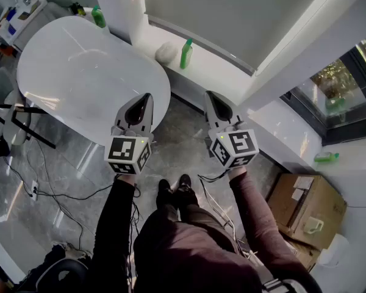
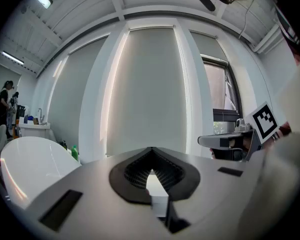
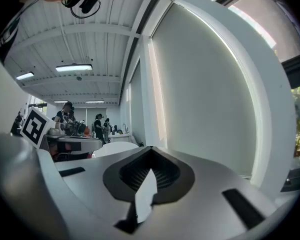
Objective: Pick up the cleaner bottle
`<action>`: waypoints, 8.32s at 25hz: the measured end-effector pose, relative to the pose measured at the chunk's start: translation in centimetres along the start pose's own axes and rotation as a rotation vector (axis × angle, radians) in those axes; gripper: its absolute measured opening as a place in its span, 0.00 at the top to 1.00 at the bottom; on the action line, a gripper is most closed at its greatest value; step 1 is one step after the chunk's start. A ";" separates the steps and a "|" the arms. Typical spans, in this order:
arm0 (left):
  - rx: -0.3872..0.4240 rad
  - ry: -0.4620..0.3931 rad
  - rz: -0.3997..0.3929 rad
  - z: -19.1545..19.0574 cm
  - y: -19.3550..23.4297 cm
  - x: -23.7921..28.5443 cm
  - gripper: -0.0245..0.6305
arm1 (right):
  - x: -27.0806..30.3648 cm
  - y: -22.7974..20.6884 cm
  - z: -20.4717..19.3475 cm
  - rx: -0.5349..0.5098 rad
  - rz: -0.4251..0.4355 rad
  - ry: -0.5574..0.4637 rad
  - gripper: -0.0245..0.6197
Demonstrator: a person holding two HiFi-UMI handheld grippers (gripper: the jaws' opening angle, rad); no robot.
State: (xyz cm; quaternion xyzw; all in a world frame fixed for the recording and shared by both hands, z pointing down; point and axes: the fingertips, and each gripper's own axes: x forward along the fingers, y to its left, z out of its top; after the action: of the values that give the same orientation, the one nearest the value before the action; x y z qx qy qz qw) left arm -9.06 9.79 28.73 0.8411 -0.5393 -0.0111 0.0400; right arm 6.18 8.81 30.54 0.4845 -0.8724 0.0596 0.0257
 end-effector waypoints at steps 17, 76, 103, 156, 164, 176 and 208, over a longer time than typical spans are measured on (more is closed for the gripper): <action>-0.024 0.012 0.009 -0.7 0.4 0.8 0.95 | 0.2 -0.6 -0.7 0.035 0.021 0.011 0.96; -0.033 0.263 -0.118 -10.4 7.7 29.0 0.75 | 19.4 -18.4 -5.0 0.026 -0.146 0.182 0.96; 0.029 0.449 -0.176 -24.1 7.7 38.0 0.61 | 23.1 -23.5 -11.9 0.023 -0.190 0.254 0.96; 0.072 0.434 -0.057 -32.8 9.4 47.3 0.68 | 30.3 -30.2 -19.2 -0.022 -0.100 0.288 0.96; 0.052 0.373 0.033 -24.4 12.7 43.2 0.68 | 30.9 -26.5 -14.3 -0.036 -0.041 0.288 0.96; 0.048 0.338 0.193 -14.4 18.7 33.8 0.68 | 33.2 -17.2 -6.2 -0.066 0.105 0.220 0.96; 0.042 0.265 0.459 -6.2 26.3 17.7 0.68 | 36.1 -0.1 -1.8 -0.139 0.410 0.179 0.96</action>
State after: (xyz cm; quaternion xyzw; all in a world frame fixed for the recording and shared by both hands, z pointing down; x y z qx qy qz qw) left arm -25.17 -16.83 37.46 0.6916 -0.7061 0.1194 0.0943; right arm -12.81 -21.41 35.99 0.2868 -0.9489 0.0459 0.1237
